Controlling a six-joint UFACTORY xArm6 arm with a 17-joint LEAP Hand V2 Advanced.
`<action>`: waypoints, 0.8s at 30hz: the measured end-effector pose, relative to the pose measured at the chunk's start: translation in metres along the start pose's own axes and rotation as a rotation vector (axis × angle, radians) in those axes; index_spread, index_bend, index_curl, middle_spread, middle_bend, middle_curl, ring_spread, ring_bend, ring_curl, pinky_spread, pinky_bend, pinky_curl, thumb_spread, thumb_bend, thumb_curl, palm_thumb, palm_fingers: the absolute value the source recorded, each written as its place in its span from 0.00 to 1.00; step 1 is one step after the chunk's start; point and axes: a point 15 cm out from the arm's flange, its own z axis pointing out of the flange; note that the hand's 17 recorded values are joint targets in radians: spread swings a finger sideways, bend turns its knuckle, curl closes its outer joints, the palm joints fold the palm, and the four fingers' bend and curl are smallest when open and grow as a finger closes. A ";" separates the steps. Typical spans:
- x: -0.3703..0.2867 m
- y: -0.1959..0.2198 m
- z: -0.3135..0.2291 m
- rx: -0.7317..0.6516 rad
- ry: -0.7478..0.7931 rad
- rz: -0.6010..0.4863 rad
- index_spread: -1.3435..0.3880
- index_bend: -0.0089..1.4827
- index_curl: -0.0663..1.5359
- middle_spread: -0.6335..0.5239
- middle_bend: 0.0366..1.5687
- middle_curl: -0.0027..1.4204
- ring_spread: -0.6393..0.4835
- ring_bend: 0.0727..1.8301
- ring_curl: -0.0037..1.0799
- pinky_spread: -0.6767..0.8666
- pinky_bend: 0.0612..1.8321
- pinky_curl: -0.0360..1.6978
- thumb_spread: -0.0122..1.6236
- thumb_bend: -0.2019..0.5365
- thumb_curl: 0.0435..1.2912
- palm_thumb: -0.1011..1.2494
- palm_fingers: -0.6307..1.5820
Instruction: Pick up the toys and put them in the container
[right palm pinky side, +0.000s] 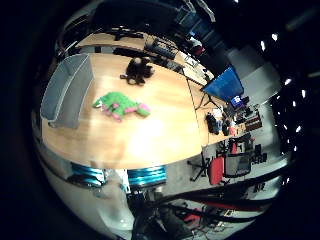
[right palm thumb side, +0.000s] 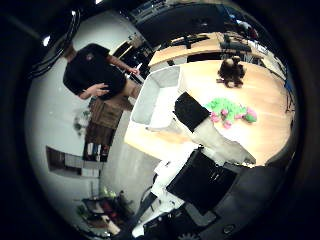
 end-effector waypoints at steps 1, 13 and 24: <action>0.000 0.000 0.000 0.000 0.000 -0.002 0.45 0.13 0.27 0.38 0.10 0.22 0.50 0.13 0.17 0.69 0.09 0.14 0.70 0.24 0.19 0.40 0.52; -0.002 -0.001 -0.003 0.008 -0.001 -0.017 0.45 0.13 0.27 0.38 0.10 0.22 0.50 0.13 0.17 0.69 0.09 0.14 0.69 0.24 0.19 0.40 0.52; 0.004 -0.014 0.007 0.013 0.002 -0.003 0.46 0.11 0.25 0.38 0.09 0.20 0.46 0.21 0.20 0.69 0.15 0.15 0.69 0.24 0.19 0.39 0.53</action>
